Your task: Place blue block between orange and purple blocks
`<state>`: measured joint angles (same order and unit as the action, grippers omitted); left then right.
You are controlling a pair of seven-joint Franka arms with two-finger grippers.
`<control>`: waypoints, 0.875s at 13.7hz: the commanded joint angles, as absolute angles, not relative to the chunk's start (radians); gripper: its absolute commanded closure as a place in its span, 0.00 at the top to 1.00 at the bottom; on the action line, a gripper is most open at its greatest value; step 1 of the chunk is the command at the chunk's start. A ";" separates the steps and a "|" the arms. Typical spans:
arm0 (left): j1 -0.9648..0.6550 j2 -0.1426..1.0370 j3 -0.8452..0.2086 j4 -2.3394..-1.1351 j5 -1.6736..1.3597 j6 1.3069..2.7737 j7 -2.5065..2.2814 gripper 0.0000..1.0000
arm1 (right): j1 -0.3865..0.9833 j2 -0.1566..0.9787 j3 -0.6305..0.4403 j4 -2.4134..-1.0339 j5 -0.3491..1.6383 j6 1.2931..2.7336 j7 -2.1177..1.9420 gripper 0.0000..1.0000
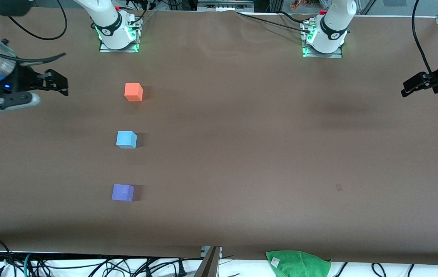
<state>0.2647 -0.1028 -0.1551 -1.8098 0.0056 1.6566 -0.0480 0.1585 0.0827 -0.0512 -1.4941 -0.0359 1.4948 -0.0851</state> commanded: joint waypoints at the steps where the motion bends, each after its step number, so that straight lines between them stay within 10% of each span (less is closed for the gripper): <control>1: 0.279 -0.109 -0.161 -1.816 -0.017 1.657 -0.020 1.00 | 0.095 0.028 -0.034 -1.543 -0.048 1.508 -0.104 1.00; 12: 0.279 -0.109 -0.163 -1.816 -0.018 1.660 -0.018 1.00 | 0.097 0.038 -0.029 -1.534 -0.044 1.494 -0.040 1.00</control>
